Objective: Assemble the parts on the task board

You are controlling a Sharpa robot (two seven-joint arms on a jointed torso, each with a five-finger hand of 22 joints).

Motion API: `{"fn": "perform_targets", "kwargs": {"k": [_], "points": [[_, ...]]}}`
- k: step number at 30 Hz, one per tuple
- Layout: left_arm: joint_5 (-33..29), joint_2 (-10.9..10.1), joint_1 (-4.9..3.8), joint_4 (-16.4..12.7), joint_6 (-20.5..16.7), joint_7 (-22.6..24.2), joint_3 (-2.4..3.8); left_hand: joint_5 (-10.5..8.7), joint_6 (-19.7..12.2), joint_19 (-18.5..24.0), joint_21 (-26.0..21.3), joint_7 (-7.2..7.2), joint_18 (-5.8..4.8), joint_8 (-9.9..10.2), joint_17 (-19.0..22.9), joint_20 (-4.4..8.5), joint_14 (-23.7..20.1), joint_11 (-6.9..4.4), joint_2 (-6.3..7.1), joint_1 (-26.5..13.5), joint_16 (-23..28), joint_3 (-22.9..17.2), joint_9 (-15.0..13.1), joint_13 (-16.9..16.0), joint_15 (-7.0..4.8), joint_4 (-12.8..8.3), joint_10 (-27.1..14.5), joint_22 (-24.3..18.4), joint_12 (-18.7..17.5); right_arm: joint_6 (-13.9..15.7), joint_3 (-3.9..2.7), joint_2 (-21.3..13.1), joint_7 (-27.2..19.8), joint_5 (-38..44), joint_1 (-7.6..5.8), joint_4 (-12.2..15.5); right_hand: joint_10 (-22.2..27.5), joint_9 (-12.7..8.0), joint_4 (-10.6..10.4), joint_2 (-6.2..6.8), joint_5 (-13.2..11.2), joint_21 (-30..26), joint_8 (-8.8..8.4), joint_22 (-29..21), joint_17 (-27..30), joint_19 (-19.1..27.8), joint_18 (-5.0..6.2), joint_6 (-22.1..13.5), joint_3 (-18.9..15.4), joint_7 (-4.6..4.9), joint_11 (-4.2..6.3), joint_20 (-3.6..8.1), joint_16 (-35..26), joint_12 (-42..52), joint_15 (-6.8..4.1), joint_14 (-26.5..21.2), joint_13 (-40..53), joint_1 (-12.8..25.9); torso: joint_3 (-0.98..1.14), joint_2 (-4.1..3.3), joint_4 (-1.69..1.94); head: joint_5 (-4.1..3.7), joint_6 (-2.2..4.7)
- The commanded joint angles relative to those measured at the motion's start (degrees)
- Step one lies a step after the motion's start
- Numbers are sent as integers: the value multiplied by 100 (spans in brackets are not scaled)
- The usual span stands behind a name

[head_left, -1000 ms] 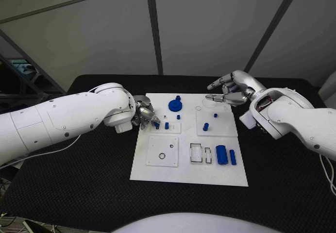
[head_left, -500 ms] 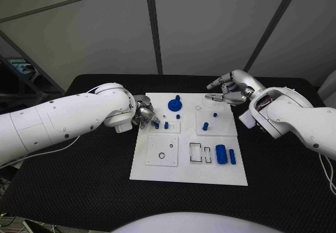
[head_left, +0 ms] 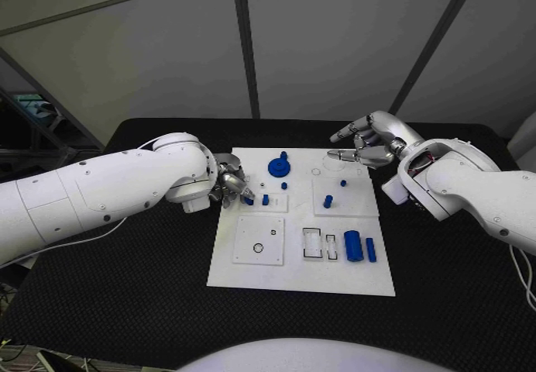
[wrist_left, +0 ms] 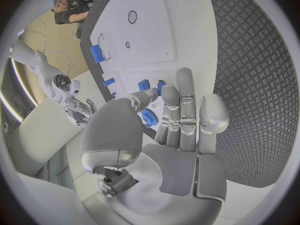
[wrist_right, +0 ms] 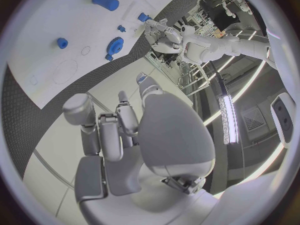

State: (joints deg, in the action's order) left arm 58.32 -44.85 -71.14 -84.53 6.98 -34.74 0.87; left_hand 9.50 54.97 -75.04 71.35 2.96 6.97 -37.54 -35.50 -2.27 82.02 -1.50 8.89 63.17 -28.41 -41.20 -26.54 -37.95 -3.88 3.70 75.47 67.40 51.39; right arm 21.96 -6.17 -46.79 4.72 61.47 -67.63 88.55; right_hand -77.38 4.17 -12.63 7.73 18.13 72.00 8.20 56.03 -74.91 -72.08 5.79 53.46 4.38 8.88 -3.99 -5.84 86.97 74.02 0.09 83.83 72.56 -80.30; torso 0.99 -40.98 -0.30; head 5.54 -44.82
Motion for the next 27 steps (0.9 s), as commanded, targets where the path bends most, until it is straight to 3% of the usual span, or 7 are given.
{"fn": "perform_targets", "kwargs": {"k": [1,17,27], "points": [[47,-5,17,-17,199,-80,-15,37,11,-27,29,-46,-105,-36,-7,6,18,-24,-23,-35,26,-797,-2,1,-40,-778,61,9,-15,-35,-5,0,-20,11,-8,5,46,1,2,-43,35,-20,28,-5,-875,43,84,51,-40,0,3,-11,-23,-25,-34,453,-5,9,1,-1,0,-1,4],[67,57,17,39,233,-85,-15,36,54,-47,50,-67,-112,-68,-8,11,24,-34,2,-139,22,-793,5,-82,-42,-774,149,43,56,-39,-5,2,-20,12,-8,7,46,1,2,-43,35,-20,28,-5,-875,43,84,51,-40,0,3,-11,-23,-25,-34,453,-5,9,3,-3,-3,-11,-5],[65,119,17,109,299,-126,-15,-124,277,-95,64,-184,-129,-32,-16,38,37,-107,65,-618,13,7,146,-258,-76,-426,313,112,190,-36,-5,-8,-16,12,-8,15,46,1,2,-43,35,-20,28,-5,-875,43,84,51,-40,0,3,-11,-23,-25,-34,453,-5,9,6,1,-4,-27,-23]]}}
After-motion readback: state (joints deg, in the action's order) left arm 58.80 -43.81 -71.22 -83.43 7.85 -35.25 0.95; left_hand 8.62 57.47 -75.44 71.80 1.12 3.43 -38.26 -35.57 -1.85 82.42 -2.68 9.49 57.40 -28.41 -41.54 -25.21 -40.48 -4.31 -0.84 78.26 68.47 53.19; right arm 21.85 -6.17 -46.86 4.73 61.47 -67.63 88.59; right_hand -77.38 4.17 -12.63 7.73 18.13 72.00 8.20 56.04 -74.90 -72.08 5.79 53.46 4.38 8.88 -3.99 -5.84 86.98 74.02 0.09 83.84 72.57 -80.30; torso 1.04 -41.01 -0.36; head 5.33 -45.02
